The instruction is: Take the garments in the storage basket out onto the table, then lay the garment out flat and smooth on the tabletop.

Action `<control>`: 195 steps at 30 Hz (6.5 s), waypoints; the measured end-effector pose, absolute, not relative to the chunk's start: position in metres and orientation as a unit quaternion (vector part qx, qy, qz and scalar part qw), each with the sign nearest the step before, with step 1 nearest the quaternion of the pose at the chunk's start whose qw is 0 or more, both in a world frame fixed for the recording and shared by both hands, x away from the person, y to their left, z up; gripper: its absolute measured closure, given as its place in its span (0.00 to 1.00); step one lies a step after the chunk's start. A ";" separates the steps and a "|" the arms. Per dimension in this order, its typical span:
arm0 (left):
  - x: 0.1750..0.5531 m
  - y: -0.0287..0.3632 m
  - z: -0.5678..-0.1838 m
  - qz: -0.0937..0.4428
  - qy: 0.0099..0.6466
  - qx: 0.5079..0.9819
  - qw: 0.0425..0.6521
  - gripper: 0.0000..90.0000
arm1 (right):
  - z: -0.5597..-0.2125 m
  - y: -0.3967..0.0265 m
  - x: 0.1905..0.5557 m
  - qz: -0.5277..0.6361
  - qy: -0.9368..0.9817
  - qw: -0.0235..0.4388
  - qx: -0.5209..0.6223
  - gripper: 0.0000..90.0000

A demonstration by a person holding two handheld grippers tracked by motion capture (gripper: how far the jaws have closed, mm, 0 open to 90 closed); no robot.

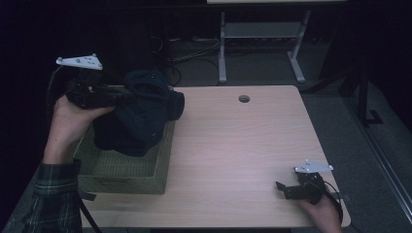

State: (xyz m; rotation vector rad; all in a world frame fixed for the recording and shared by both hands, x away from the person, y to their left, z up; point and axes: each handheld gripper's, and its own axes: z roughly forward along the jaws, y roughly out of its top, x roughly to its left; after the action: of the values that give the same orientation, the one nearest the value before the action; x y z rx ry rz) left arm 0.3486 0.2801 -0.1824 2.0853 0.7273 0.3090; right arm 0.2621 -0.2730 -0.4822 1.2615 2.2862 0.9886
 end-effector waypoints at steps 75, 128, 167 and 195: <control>0.392 0.027 -0.327 -0.013 0.208 0.895 0.394 0.92 | -0.482 -0.273 0.262 0.350 0.807 0.173 0.444 0.10; 0.319 0.095 -0.379 0.039 0.253 0.896 0.363 1.00 | -0.482 -0.273 0.262 0.349 0.807 0.174 0.443 0.10; 0.325 0.086 -0.456 0.017 0.262 0.912 0.316 1.00 | -0.449 -0.273 0.262 0.397 0.793 0.162 0.432 0.39; 0.330 0.086 -0.454 0.001 0.259 0.916 0.308 1.00 | -0.411 -0.233 0.327 0.453 0.785 0.126 0.403 0.90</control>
State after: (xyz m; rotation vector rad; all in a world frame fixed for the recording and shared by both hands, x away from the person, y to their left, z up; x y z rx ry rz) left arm 0.3302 0.0859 -0.4542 2.4216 0.6843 0.0016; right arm 0.3270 -0.2332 -0.4113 1.1732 2.2868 1.3199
